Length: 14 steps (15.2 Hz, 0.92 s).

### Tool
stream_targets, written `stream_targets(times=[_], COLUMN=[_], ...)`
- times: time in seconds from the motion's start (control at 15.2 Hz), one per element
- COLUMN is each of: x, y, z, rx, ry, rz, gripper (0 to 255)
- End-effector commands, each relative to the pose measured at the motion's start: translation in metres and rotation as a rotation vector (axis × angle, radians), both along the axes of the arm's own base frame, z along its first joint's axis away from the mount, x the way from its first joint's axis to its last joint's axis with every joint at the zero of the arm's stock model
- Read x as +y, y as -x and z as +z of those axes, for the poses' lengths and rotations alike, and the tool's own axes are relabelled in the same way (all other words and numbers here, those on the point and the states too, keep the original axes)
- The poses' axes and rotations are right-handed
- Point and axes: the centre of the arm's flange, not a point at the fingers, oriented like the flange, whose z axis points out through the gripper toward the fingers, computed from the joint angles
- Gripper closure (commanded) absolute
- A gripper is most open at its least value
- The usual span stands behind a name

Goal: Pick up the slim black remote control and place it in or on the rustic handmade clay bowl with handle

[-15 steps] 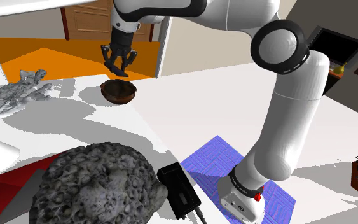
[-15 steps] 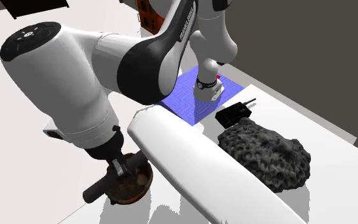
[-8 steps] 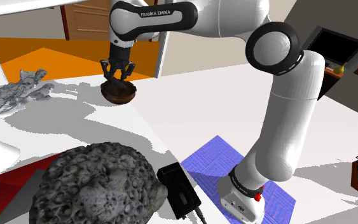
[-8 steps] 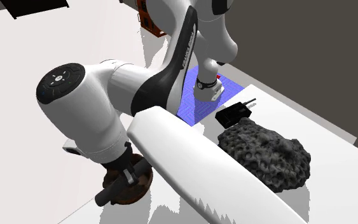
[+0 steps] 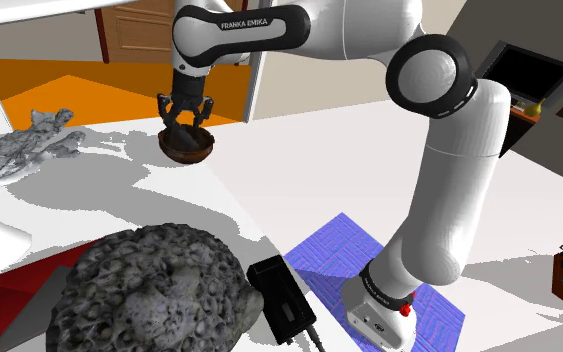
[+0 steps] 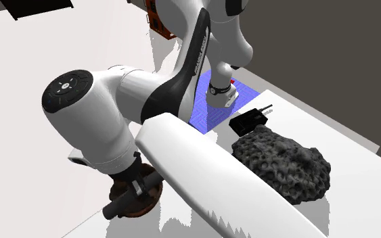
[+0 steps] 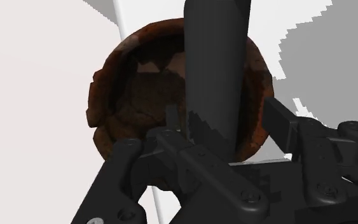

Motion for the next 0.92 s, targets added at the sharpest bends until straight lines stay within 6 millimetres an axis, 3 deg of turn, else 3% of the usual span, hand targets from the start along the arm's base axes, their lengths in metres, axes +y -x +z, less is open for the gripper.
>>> stream_targets(times=[0.0, 0.26, 0.53, 0.86], x=[0.0, 0.0, -0.004, -0.004], y=[0.0, 0.0, 0.0, 0.0], z=[0.0, 0.0, 0.05, 0.05], rx=[0.0, 0.0, 0.0, 0.0], ry=[0.0, 0.0, 0.0, 0.0], rz=[0.0, 0.0, 0.0, 0.0], gripper=[0, 0, 0, 0])
